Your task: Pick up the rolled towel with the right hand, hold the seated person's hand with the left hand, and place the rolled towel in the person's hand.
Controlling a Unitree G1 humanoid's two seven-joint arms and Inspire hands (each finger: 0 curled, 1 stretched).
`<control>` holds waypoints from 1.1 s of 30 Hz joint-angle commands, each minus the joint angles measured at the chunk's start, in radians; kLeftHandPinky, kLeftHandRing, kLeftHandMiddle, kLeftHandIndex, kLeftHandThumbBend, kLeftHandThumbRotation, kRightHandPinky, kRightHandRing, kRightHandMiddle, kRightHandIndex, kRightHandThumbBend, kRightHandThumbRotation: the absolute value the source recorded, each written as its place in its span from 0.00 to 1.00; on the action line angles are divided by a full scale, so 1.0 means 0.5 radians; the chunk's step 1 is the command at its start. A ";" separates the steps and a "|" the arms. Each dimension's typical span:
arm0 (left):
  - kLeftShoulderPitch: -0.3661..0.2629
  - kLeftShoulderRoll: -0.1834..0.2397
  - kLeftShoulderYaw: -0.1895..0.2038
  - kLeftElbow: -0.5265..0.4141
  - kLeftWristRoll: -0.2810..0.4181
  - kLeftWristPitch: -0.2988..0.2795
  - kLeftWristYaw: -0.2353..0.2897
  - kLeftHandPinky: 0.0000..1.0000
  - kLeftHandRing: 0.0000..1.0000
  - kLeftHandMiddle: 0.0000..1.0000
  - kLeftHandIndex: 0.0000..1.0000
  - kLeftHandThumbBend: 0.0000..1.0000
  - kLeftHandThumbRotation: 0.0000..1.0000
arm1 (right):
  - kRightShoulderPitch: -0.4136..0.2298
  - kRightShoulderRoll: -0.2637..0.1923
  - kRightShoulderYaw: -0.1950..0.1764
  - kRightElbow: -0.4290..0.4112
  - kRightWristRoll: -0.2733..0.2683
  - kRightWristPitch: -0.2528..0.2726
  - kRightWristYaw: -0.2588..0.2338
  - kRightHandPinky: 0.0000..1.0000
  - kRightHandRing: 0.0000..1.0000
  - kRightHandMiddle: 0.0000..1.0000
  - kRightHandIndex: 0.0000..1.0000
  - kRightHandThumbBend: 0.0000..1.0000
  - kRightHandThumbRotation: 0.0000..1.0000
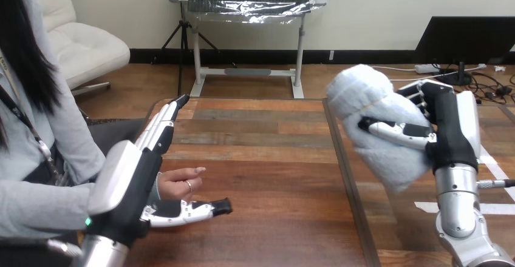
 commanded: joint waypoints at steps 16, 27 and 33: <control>-0.294 0.365 0.010 0.031 0.012 0.089 -0.129 0.87 0.92 0.93 0.93 1.00 0.18 | -0.002 0.029 -0.052 -0.330 0.034 -0.124 -0.008 0.19 0.24 0.34 0.42 0.82 0.00; -0.454 0.500 -0.050 0.252 -0.003 0.059 -0.230 0.85 0.89 0.90 0.90 1.00 0.10 | 0.027 0.025 -0.053 -0.377 0.025 -0.135 -0.014 0.19 0.24 0.34 0.41 0.82 0.00; -0.529 0.561 -0.084 0.319 -0.005 0.103 -0.349 0.84 0.88 0.87 0.87 1.00 0.09 | 0.031 0.021 -0.057 -0.365 0.026 -0.156 -0.017 0.19 0.24 0.35 0.41 0.82 0.00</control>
